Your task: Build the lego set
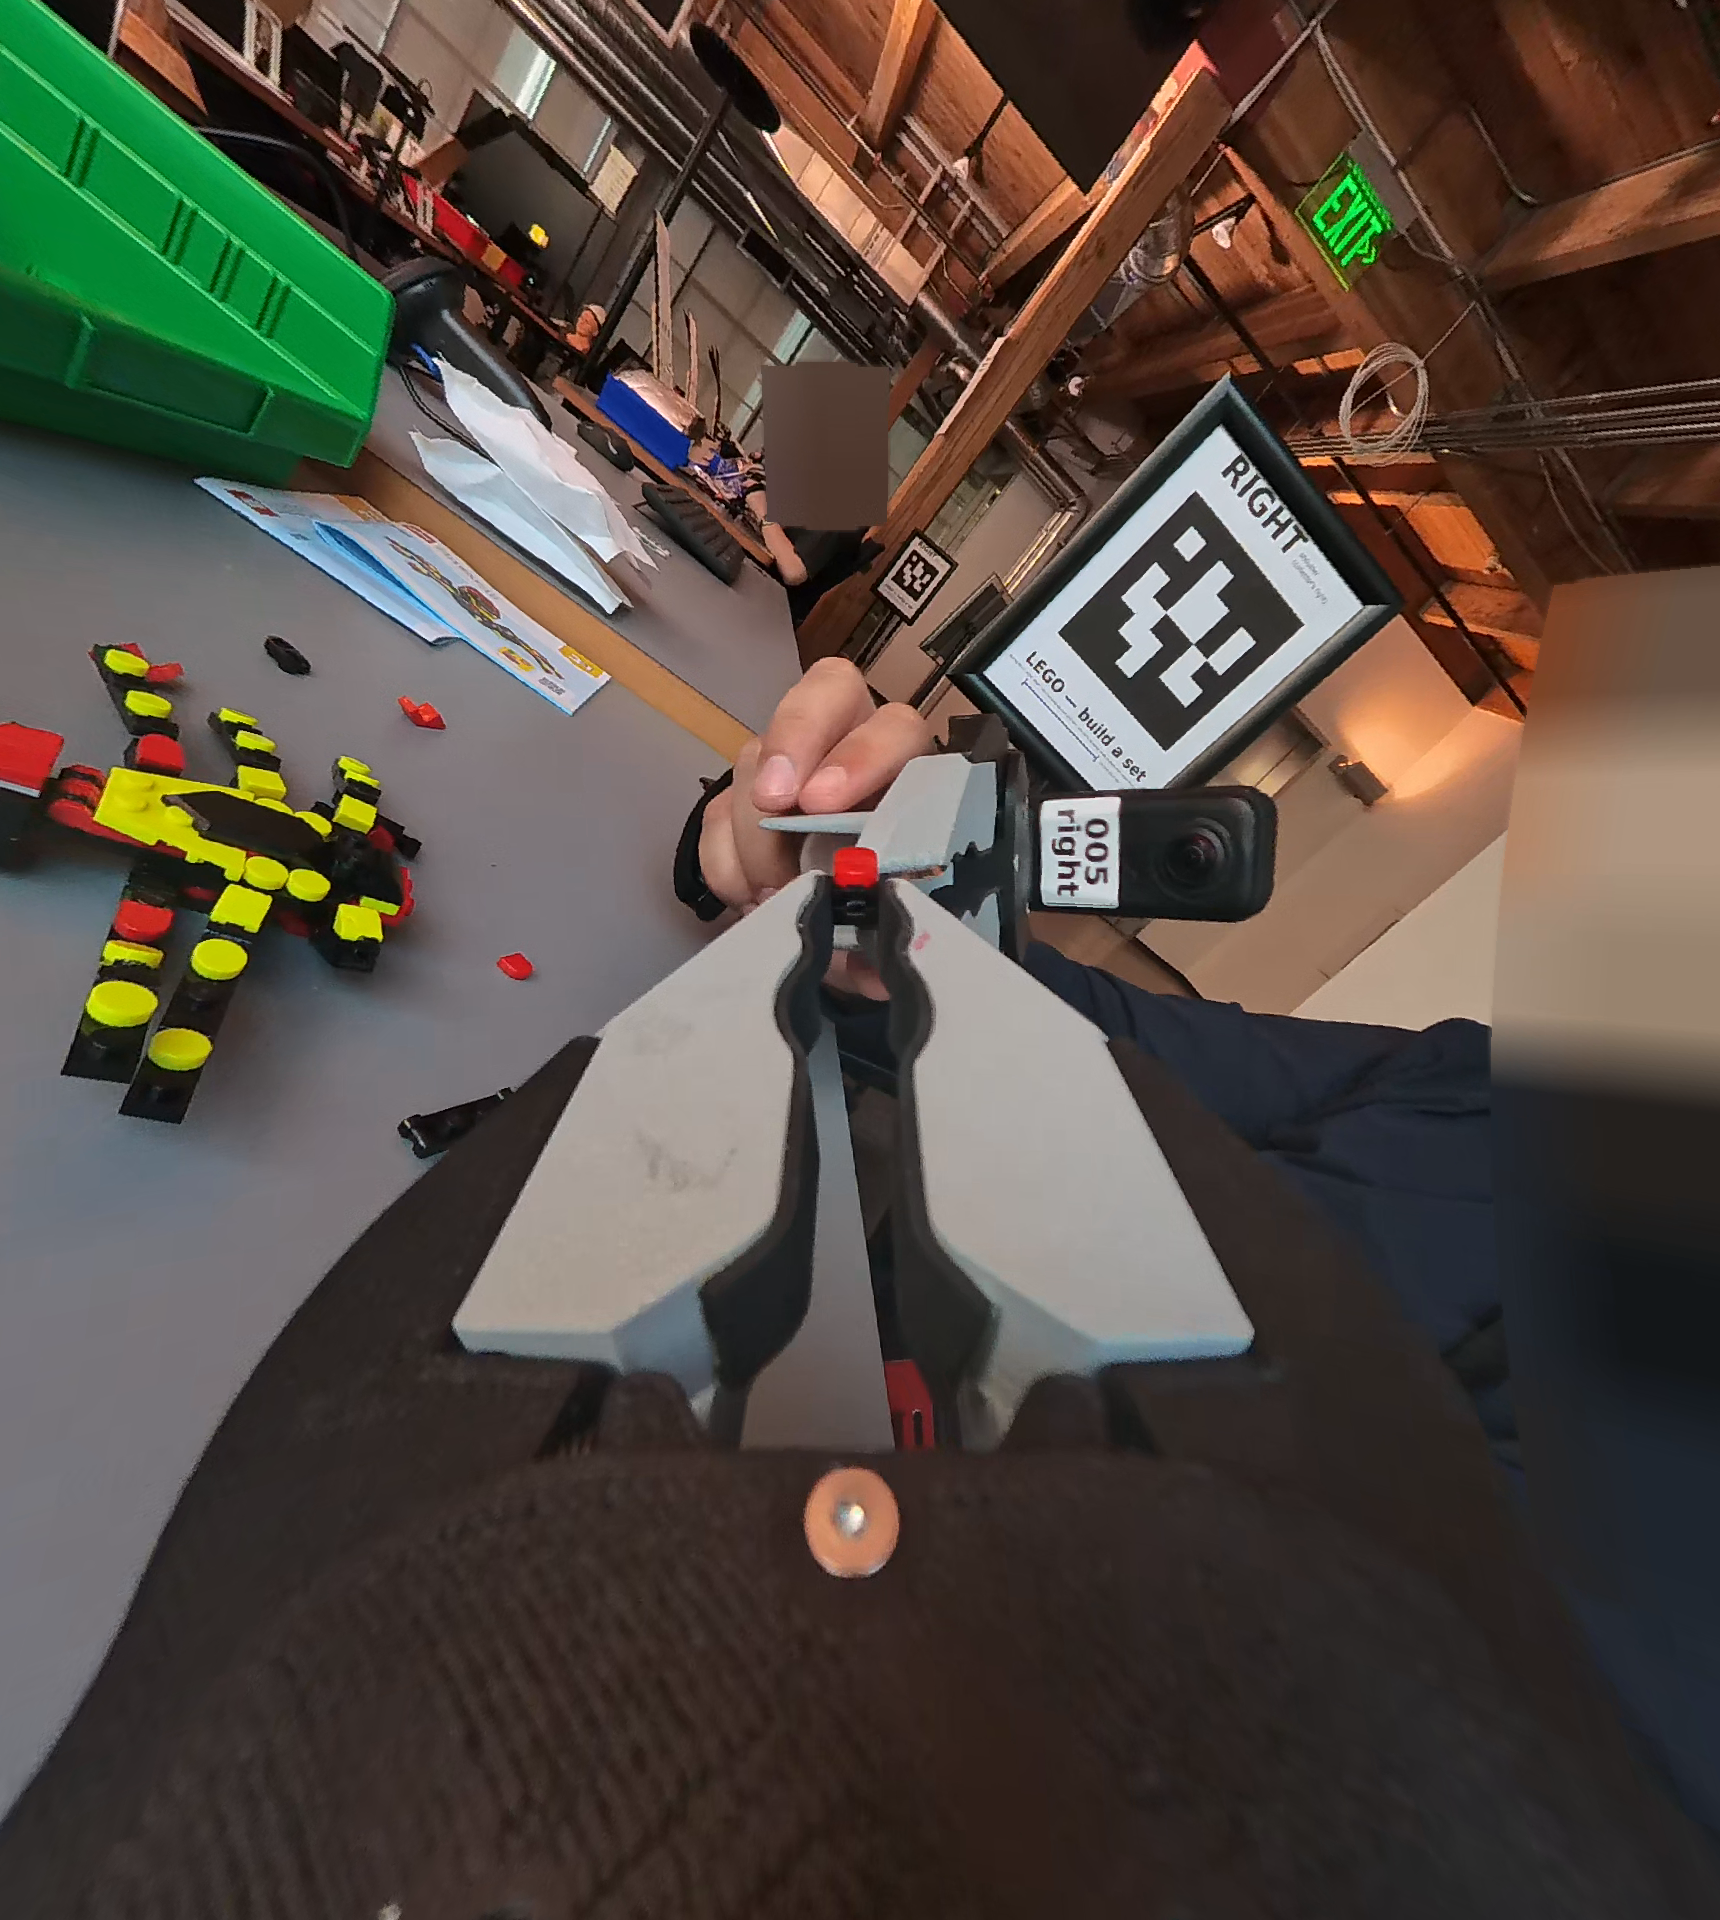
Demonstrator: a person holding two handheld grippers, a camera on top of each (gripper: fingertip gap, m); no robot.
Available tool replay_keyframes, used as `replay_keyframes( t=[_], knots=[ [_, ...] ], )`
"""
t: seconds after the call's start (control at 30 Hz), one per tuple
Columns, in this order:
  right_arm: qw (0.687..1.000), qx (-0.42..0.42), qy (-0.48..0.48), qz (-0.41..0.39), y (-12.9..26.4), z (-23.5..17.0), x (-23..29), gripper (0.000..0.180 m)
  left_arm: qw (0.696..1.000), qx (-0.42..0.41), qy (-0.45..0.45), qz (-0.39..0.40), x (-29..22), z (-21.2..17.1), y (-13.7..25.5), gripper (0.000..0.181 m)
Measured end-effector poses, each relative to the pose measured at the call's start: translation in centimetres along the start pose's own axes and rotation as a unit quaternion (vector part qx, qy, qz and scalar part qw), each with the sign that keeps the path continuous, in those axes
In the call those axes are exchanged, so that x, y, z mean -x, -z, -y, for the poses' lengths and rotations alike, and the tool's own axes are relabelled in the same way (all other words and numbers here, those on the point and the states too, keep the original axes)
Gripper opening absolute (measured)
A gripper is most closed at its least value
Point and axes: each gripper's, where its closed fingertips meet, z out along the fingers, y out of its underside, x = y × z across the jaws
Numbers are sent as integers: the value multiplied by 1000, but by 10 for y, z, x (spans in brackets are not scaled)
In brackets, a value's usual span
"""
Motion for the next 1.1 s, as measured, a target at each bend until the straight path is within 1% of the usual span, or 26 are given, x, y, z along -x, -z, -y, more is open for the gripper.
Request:
replay_keyframes(
  t=[0.23,0.33,0.43,0.9,1.1],
  knots=[
    [1000,-7,-10,5,0,1,2,4,1000,4,-3,1,0,-1,0,5],
    [1000,-8,-11,1,1,0,1,0,1000,8,-2,1,0,-2,-1,5],
    [1000,-15,-16,2,2,1,0,0,1000,11,-6,0,-2,-3,-1,5],
    [1000,-10,15,-11,1,2,2,0,1000,11,1,-9,-3,-4,0,5],
    [1000,-11,8,-11,0,2,1,0,1000,9,1,-6,-2,-3,0,5]
  ],
)
